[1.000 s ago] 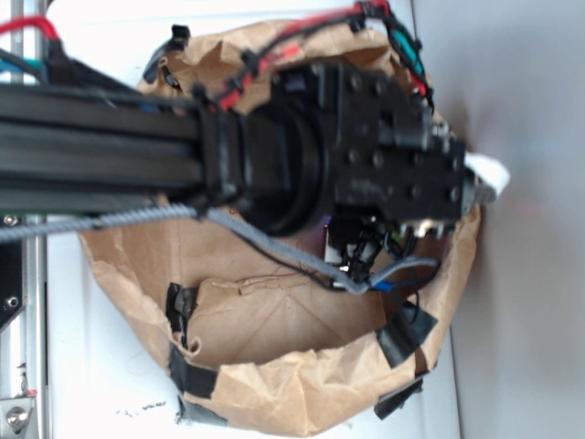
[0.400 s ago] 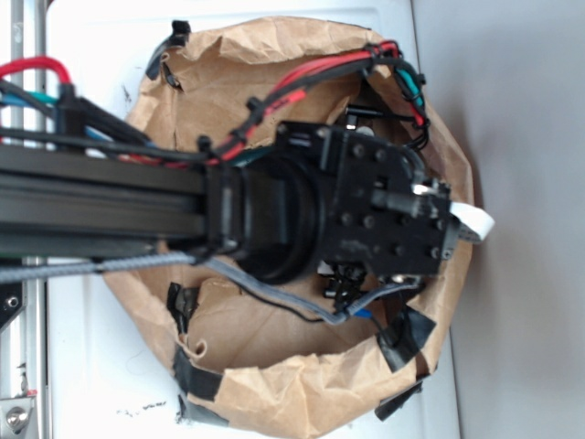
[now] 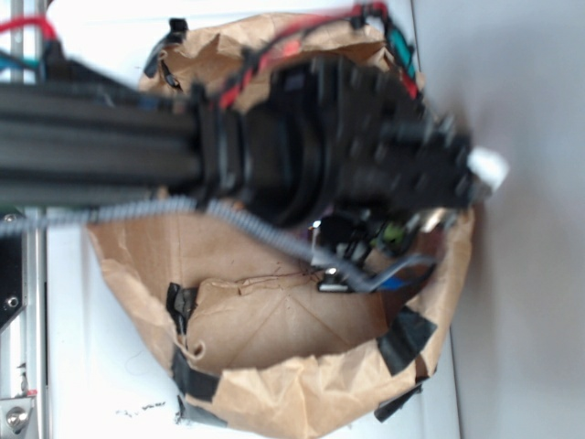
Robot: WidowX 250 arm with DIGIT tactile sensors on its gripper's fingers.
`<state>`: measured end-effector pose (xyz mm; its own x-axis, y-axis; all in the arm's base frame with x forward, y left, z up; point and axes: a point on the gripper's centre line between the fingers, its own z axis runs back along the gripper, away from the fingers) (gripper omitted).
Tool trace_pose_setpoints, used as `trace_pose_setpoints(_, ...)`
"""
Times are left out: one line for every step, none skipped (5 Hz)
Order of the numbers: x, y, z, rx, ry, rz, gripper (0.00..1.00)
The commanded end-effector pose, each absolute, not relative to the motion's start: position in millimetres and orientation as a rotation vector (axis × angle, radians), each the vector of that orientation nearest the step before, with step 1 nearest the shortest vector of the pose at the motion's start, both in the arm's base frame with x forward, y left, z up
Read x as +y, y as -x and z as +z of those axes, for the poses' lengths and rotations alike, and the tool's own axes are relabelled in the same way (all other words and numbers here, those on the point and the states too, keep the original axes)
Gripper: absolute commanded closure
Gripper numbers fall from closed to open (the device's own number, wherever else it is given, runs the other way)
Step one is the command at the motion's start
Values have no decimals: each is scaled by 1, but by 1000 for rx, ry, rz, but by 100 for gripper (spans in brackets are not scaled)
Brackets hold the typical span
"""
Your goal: Grab the shell.
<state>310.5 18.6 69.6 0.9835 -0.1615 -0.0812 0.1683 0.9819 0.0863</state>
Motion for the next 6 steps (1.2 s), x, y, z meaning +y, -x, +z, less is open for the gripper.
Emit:
trace_pose_setpoints(40,-294,84,-59,-111,-184,0)
trace_pose_setpoints(40,-289,72,-53,-86,-235,0)
trace_pose_setpoints(41,-295,55,-37,-100,-286,0)
trace_pose_setpoints(37,-300,28,-1,-155,-260,0)
trace_pose_setpoints(34,-302,18,7,-198,-240,0)
trace_pose_setpoints(36,-311,15,26,-207,-195,100)
